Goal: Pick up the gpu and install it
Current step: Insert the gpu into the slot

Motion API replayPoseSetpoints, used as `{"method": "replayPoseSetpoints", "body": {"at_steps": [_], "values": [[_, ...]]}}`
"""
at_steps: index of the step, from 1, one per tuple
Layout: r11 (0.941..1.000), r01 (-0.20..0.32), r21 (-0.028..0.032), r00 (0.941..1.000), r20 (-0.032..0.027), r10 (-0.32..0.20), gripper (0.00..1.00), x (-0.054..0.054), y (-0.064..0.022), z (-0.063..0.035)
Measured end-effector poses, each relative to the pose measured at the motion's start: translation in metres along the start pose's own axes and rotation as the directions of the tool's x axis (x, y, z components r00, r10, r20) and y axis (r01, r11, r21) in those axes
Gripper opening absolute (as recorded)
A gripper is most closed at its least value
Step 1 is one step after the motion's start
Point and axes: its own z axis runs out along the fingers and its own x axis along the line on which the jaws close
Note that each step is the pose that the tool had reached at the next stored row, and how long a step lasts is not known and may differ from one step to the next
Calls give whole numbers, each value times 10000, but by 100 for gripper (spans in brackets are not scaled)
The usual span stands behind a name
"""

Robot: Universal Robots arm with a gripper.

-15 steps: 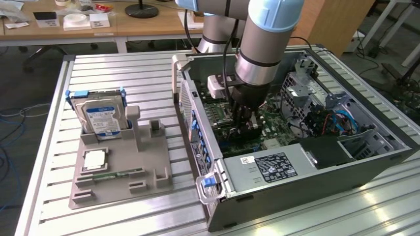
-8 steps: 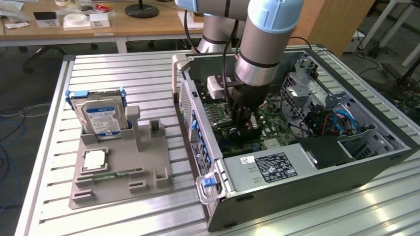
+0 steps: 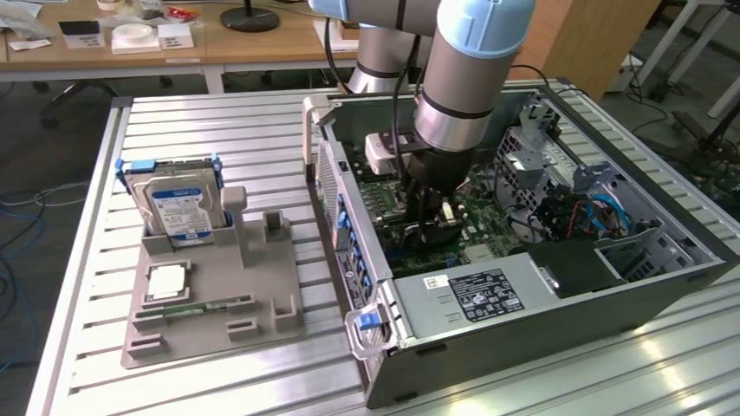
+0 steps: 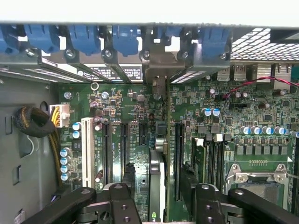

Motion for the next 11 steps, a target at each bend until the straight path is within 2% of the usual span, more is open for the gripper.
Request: {"method": "replayPoseSetpoints", "body": {"at_steps": [4,11], "values": [[10000,0,2,10000,3,0,51,-2,-1,-72],[10000,0,2,10000,4,0,51,-5,-1,-254]]}}
